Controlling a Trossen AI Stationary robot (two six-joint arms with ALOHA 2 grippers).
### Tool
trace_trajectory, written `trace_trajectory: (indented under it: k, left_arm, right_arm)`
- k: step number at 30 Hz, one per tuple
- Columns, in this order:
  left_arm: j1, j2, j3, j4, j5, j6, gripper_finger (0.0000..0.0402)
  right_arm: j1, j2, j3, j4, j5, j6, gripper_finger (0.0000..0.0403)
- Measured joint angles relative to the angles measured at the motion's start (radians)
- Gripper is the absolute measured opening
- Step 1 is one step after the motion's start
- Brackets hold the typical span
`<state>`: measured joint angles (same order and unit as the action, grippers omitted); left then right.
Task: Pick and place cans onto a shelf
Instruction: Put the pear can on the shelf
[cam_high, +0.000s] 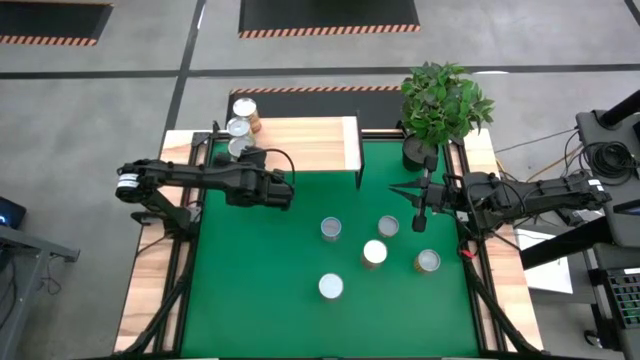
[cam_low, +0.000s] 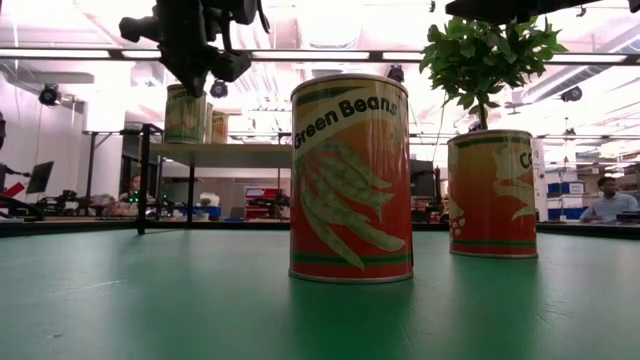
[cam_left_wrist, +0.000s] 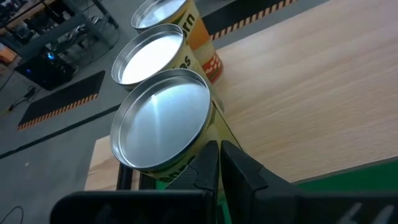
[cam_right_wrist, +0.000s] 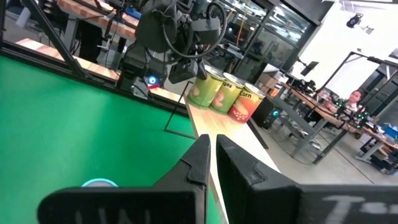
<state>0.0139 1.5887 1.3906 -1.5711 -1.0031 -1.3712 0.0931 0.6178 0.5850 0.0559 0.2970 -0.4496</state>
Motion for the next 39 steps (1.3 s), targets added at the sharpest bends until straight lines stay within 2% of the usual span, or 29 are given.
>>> trace_trajectory:
  k: [8,16,20,27,29,33,37,39]
  left_arm:
    - [0.0,0.0,-0.001,0.0,0.004,0.0,0.0]
    - [0.0,-0.001,-0.001,0.0,0.066,0.023,0.0]
    - [0.004,-0.005,-0.001,0.0,0.135,0.039,0.0]
    - [-0.006,-0.005,0.04,0.011,0.136,0.066,0.0]
    - [-0.006,-0.005,0.102,0.013,0.188,0.125,0.0]
    - [0.026,-0.005,0.28,0.016,0.432,0.262,0.0]
    - [0.092,-0.006,0.421,0.002,0.453,0.297,0.0]
    - [0.153,-0.009,0.456,0.001,0.56,0.372,0.0]
  right_arm:
    - [0.0,0.0,0.0,0.0,0.0,0.0,0.0018]
    - [0.0,0.0,0.0,-0.008,0.0,-0.005,0.0018]
    - [0.0,0.0,0.0,-0.009,0.0,-0.005,0.0018]
    - [0.0,0.0,0.0,-0.015,0.0,-0.007,0.0018]
    - [0.0,0.0,0.0,-0.015,0.0,-0.007,0.0018]
    - [0.0,0.0,0.0,-0.015,0.0,-0.015,0.0018]
    - [0.0,0.0,0.0,-0.015,0.0,-0.019,0.0018]
    - [0.0,0.0,0.0,-0.015,0.0,-0.018,0.0018]
